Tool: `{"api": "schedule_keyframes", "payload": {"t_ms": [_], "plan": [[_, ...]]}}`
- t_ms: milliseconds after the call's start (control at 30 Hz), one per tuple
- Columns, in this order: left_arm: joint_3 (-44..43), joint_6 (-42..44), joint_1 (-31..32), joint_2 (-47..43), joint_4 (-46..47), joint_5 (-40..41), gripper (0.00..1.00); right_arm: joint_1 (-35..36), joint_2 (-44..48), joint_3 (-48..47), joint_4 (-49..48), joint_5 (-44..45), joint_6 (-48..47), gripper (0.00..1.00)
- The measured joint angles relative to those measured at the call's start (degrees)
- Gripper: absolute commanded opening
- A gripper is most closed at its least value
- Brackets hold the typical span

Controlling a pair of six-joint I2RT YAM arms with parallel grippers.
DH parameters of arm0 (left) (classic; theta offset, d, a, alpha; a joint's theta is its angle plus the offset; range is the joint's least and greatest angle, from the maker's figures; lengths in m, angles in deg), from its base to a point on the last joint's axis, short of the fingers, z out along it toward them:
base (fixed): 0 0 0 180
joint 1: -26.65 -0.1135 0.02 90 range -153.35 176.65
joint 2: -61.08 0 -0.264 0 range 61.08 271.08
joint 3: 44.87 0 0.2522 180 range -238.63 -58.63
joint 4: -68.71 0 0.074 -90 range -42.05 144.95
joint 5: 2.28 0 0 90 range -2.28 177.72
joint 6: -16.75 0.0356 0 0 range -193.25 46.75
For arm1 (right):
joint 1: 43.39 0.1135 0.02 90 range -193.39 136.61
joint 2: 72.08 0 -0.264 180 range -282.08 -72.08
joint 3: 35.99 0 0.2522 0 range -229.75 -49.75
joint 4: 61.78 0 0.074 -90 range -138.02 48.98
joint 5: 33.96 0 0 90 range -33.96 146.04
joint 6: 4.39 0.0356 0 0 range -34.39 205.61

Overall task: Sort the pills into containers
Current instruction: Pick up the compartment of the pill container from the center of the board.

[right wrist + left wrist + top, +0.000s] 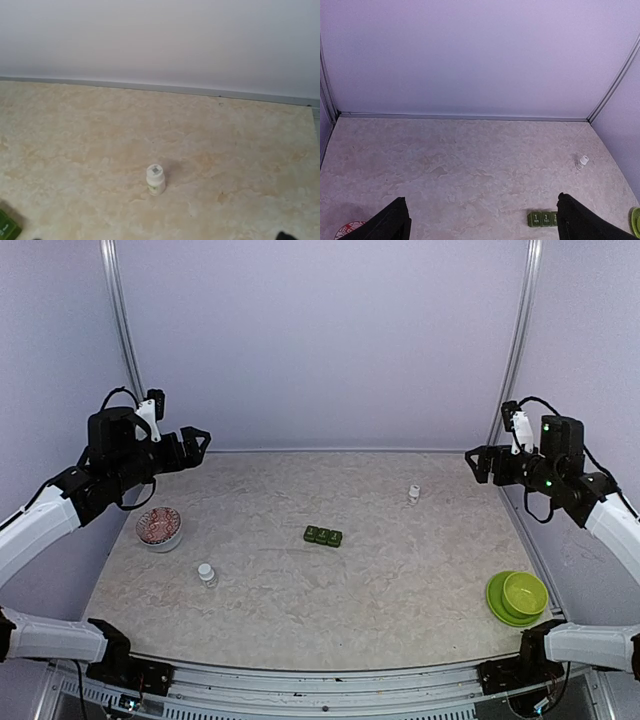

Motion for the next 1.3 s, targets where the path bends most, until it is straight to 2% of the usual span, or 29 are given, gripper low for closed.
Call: {"api": "schedule_keyframes", "payload": {"t_ms": [333, 567, 933, 1300], "plan": [[1.7, -0.5, 0.1, -1.3, 1.4, -0.9, 0.99, 0.1, 1.4, 0.5, -0.1, 0.5, -0.7, 1.0], [3.4, -1.8, 1.5, -0.6, 2.3, -3.1, 0.99, 0.3, -1.4, 1.0, -1.0, -3.3, -0.6, 1.0], [7.1, -3.4, 5.4, 1.1, 5.3, -7.3, 0.99, 3.3, -10.7, 3.3, -3.9, -8.0, 1.3, 0.99], [8.9, -5.2, 8.3, 3.0, 7.3, -8.7, 0.99, 3.9, -24.4, 1.2, -8.9, -5.1, 3.5, 0.88]]}}
